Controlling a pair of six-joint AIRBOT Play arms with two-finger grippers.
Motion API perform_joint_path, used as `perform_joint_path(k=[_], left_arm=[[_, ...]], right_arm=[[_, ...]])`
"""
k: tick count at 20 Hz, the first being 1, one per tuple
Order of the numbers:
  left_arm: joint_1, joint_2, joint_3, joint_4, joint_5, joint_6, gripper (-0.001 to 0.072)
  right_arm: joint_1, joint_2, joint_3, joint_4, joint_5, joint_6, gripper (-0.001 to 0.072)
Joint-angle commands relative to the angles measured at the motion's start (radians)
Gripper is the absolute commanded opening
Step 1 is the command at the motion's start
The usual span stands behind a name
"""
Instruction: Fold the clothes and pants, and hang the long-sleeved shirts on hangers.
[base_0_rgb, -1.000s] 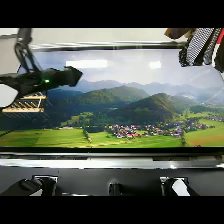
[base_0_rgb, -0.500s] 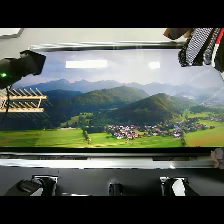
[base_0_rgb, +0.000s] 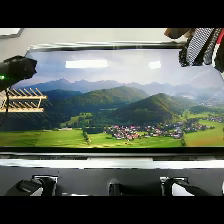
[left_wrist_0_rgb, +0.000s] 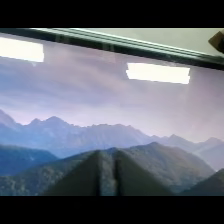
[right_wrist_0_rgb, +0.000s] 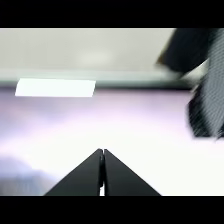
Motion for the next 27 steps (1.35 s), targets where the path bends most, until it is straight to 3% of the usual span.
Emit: perform_joint_path(k=[1, 2, 4, 6, 11, 27], left_arm=[[0.001, -0.001, -0.020, 0.010, -0.079, 0.008, 0.0029], [0.001, 0.000, -0.036, 0.018, -0.130, 0.014, 0.0028], [0.000, 0.008, -0.080, 0.029, -0.226, 0.125, 0.0027], [0.001, 0.037, -0.157, 0.043, -0.233, 0.192, 0.0027], [0.001, 0.065, -0.241, 0.058, -0.188, 0.192, 0.0029], [0.000, 0.064, -0.241, 0.057, -0.188, 0.191, 0.0030]], right_arm=[[0.258, -0.113, -0.051, -0.198, 0.153, -0.042, 0.0034], [0.283, -0.114, -0.090, -0.198, 0.158, -0.042, 0.0034], [0.298, -0.096, -0.200, -0.194, 0.201, -0.040, 0.0034], [0.293, -0.037, -0.348, -0.203, 0.190, -0.038, 0.0034], [0.293, 0.090, -0.604, -0.207, 0.209, -0.019, 0.0035], [0.293, 0.092, -0.607, -0.198, 0.204, -0.016, 0.0036]])
